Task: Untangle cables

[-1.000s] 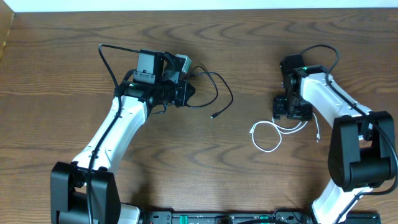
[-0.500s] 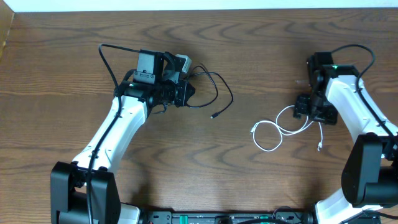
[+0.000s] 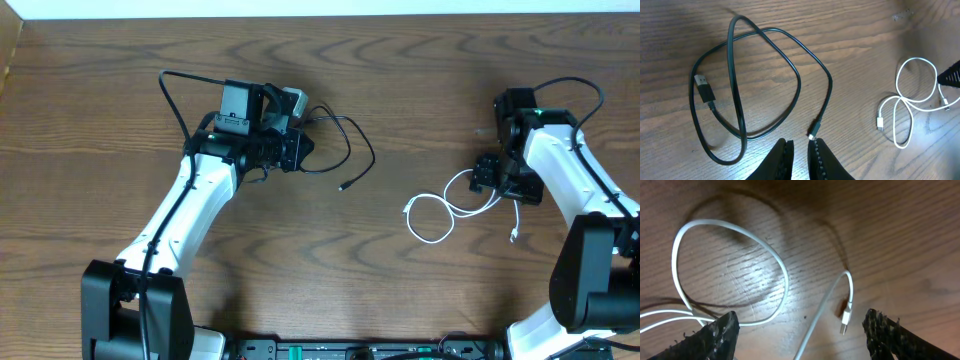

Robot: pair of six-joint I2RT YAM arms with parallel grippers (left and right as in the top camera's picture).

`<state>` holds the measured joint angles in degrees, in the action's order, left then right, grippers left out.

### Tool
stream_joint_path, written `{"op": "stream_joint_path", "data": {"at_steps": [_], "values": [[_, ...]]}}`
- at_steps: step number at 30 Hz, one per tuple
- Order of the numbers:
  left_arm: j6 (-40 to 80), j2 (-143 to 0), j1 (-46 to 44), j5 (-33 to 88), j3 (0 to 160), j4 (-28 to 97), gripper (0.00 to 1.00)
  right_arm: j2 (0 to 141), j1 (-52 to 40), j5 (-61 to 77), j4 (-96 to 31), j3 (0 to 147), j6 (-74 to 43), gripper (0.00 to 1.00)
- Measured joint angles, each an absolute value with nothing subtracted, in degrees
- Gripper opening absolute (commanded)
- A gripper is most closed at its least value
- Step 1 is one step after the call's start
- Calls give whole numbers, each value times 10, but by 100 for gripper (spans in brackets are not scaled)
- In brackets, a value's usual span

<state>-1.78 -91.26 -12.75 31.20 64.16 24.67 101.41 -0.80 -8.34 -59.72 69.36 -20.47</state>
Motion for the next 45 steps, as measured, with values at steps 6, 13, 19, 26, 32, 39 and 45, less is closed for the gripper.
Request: {"op": "stream_joint_path", "data": {"at_steps": [6,13,19,26,32,39,45], "values": [[-18,-913,-128,312,642,247,17,1014,-7,-71,-581,684,-205,76],[-18,-913,-128,312,642,247,17,1014,-5,-59,-579,684,-206,76],[-18,-913,-128,312,642,253,17,1014,-5,-48,-579,684,-206,76],[-20,-912,-128,312,642,258,17,1014,-5,-38,-582,681,-206,74],[-20,-913,-128,312,642,267,17,1014,-4,-38,-575,677,-206,74],[-20,-912,-128,312,642,270,16,1014,-4,-38,-548,629,-206,71],[-20,-913,-128,312,642,270,17,1014,-4,-26,-531,613,-210,32]]}}
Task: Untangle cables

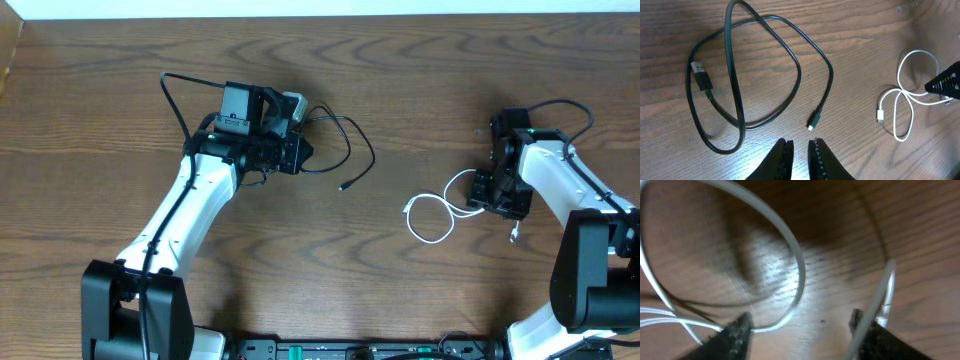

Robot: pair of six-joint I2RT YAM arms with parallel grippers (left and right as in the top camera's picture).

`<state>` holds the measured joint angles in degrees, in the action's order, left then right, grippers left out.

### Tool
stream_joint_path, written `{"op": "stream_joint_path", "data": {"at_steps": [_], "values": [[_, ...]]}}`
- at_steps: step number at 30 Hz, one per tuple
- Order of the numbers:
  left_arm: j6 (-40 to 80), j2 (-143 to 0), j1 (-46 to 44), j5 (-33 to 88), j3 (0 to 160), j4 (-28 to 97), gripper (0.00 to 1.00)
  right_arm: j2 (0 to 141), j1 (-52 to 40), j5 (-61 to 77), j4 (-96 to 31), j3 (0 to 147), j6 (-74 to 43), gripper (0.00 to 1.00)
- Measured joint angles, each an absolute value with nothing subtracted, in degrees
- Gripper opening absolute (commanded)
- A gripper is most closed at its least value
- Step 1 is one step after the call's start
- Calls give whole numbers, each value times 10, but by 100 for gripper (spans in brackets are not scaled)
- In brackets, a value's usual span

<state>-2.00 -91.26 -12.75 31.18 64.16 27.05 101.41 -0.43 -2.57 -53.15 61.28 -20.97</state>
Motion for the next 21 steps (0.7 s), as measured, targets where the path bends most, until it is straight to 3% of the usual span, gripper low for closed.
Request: {"op": "stream_joint_path", "data": {"at_steps": [7,21], "values": [[-20,-913,-128,312,642,271,17,1014,-4,53,-497,578,-216,1],[-20,-912,-128,312,642,281,17,946,-4,140,-449,565,-199,1]]}}
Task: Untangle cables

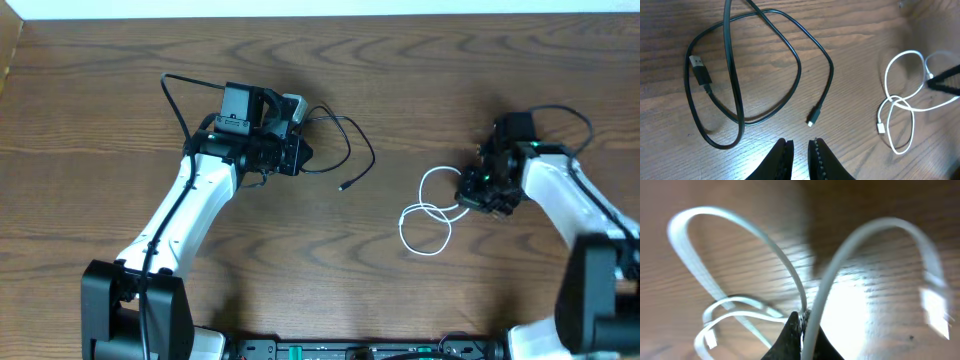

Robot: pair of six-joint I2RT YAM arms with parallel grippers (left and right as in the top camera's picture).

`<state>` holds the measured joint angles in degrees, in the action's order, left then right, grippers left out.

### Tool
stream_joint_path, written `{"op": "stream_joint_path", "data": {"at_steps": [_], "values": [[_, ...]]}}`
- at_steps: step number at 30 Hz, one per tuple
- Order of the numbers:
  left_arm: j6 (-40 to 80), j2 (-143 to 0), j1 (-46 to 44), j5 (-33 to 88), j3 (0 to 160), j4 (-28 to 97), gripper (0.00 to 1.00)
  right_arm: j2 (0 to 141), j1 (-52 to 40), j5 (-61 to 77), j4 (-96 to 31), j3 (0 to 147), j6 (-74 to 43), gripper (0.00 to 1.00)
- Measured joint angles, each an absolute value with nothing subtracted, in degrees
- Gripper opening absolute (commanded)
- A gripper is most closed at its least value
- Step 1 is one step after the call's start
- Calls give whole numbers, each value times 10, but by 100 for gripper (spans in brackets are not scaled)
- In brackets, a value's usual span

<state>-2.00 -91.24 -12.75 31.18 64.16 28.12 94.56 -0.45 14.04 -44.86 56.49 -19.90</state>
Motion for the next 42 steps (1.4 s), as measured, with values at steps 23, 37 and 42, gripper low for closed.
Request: {"op": "stream_joint_path", "data": {"at_steps": [23,37,42], "values": [[-20,-913,-128,312,642,283,17,697,-4,154,-477,565,-194,1],[-20,-913,-128,312,642,281,17,714,-4,175,-445,712,-177,1],[-20,-913,-128,312,642,281,17,779,-4,179,-536,861,-133,1]]}}
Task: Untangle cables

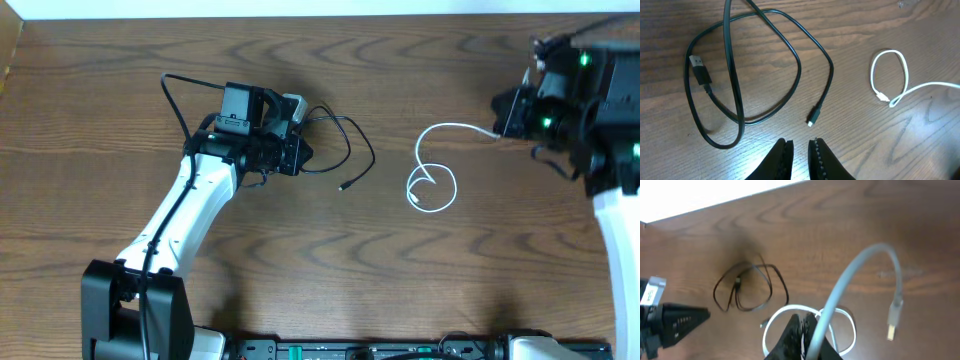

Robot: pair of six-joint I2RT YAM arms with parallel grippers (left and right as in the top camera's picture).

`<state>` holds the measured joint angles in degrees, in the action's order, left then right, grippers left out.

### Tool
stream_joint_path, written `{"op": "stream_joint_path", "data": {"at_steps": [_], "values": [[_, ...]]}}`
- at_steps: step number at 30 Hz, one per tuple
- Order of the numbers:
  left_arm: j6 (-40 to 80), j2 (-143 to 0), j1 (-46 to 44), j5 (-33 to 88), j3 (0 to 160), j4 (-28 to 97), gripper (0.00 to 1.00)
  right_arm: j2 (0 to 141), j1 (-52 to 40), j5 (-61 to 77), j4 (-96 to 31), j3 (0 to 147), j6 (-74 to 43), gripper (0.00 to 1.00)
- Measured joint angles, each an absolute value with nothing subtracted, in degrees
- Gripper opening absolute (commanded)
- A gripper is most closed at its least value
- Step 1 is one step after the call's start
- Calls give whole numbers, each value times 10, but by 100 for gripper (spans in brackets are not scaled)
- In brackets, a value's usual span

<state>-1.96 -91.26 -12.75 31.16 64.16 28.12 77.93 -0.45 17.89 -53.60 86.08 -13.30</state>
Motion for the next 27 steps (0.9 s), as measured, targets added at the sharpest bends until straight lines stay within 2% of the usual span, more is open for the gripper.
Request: {"op": "stream_joint_path", "data": {"at_steps": [5,14,25,26,27], "values": [[-20,-913,-128,312,642,281,17,851,-4,169,-600,934,-114,1],[-20,-913,-128,312,642,280,17,872,-6,100,-716,935,-111,1],[-20,-912,-128,312,642,281,17,872,-5,44,-690,838,-117,1],[-20,-913,-128,312,642,282,17,872,-6,43,-681,826,-117,4],[-20,-913,-128,312,642,284,17,872,-6,42,-671,811,-117,16]]}}
